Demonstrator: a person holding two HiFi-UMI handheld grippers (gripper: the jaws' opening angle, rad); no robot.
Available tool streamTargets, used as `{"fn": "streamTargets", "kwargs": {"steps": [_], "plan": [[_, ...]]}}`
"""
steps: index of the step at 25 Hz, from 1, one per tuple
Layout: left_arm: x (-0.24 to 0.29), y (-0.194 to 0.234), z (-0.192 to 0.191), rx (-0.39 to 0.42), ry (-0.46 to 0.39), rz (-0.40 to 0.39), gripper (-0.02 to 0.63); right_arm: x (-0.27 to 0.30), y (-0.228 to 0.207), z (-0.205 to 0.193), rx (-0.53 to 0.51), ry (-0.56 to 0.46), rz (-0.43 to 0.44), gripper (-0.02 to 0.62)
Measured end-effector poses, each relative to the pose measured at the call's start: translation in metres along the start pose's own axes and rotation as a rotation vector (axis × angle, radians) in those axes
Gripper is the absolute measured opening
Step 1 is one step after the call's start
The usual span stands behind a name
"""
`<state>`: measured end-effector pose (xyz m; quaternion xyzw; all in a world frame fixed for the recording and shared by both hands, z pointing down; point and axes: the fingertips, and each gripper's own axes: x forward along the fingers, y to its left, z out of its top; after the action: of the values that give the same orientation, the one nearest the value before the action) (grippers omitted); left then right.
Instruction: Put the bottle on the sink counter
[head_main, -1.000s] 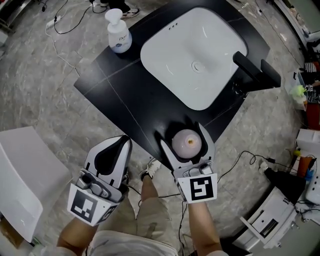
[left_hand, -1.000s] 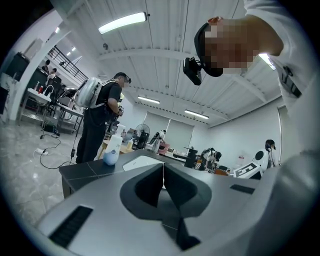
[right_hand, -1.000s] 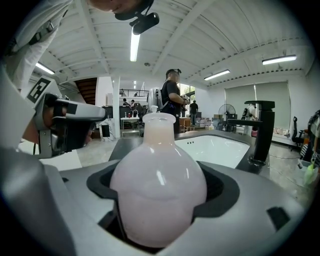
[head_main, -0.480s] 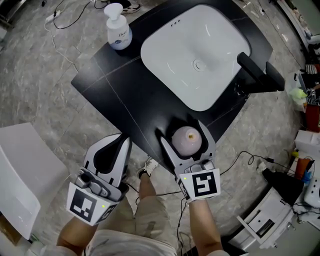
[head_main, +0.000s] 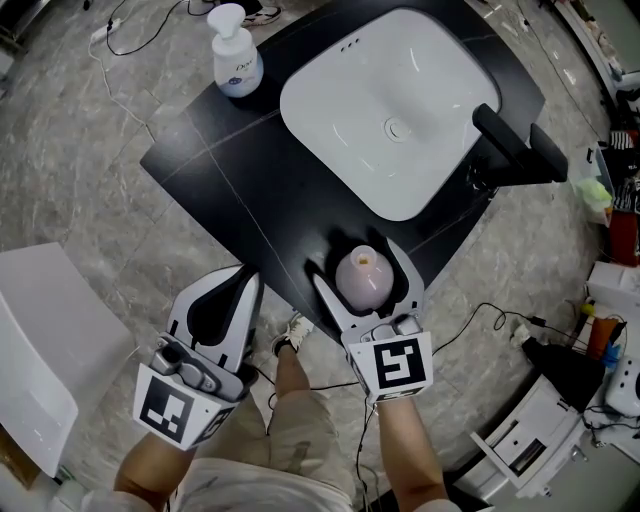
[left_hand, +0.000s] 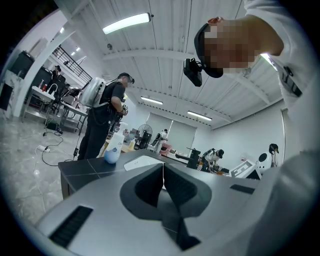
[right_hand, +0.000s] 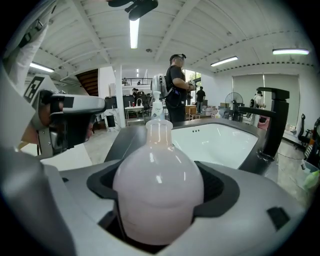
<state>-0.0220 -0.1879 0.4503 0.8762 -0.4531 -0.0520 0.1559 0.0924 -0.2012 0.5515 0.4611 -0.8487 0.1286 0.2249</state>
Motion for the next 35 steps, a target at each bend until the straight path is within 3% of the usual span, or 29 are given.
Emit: {"fn": "streamTargets", "kwargs": {"steps": [20,35], "plan": [[-0.011,0.0,0.0,-0.019,-0.012,0.018,0.017,-0.001,0.009,-0.014,-0.067,0.085,0.025,0.423],[-0.013,0.0,0.0,-0.021,-0.015,0.022,0.017,-0.007,0.008,-0.02,-0.028,0.111,0.017,0.423]]}}
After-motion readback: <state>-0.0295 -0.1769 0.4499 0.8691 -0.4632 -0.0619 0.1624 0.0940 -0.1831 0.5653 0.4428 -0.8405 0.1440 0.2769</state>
